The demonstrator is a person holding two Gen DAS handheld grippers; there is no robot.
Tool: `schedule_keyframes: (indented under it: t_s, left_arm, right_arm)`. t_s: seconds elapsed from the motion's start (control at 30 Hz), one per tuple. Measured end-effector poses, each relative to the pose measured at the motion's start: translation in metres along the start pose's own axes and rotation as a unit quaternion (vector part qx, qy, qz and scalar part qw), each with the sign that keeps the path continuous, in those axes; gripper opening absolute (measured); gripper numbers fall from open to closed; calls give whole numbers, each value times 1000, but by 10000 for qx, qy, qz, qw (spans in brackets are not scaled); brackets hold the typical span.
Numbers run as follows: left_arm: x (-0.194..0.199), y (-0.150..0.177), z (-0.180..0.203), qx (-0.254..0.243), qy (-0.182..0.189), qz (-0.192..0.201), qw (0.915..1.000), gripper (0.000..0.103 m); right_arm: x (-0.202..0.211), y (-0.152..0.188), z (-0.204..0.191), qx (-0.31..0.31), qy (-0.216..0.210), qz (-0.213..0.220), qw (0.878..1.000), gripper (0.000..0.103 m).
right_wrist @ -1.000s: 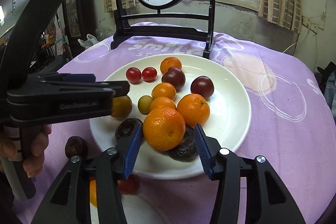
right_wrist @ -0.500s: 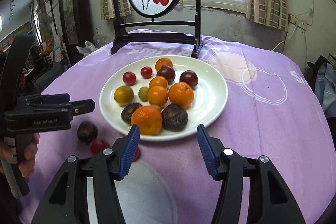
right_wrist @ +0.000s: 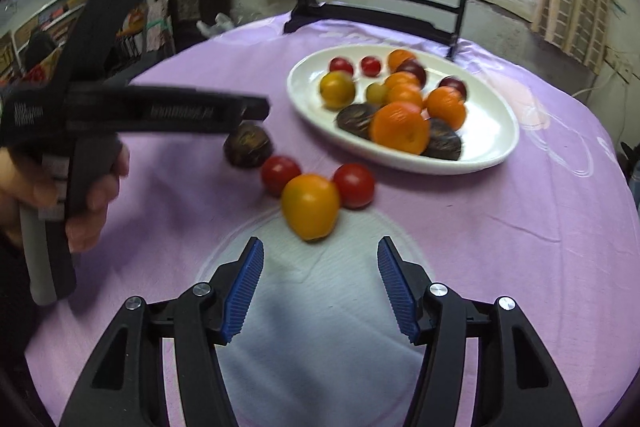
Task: Organize fruits
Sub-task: 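Grasp the yellow-orange tomato with the right tool, then grasp the brown passion fruit with the left tool while the right tool holds the tomato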
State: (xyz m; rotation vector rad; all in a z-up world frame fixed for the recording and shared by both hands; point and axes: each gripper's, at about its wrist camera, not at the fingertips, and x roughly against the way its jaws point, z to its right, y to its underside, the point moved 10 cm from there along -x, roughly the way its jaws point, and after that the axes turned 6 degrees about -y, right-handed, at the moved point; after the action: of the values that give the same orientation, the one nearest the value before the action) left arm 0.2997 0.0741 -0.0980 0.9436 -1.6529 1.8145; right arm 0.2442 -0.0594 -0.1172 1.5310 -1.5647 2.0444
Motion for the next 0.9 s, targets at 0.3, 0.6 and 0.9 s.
schedule_keyframes:
  t_s: [0.3, 0.6, 0.9]
  left_arm:
    - [-4, -2, -11, 101, -1, -70, 9999, 87]
    - [-14, 8, -8, -30, 1, -294, 9996, 87]
    - [-8, 18, 2, -352, 127, -335, 9987, 87]
  right_arm:
    - [-35, -11, -10, 31, -26, -224, 9997, 47]
    - [-27, -9, -2, -175, -22, -134, 9998, 39]
    - [-6, 8, 15, -504, -122, -25, 9986, 39]
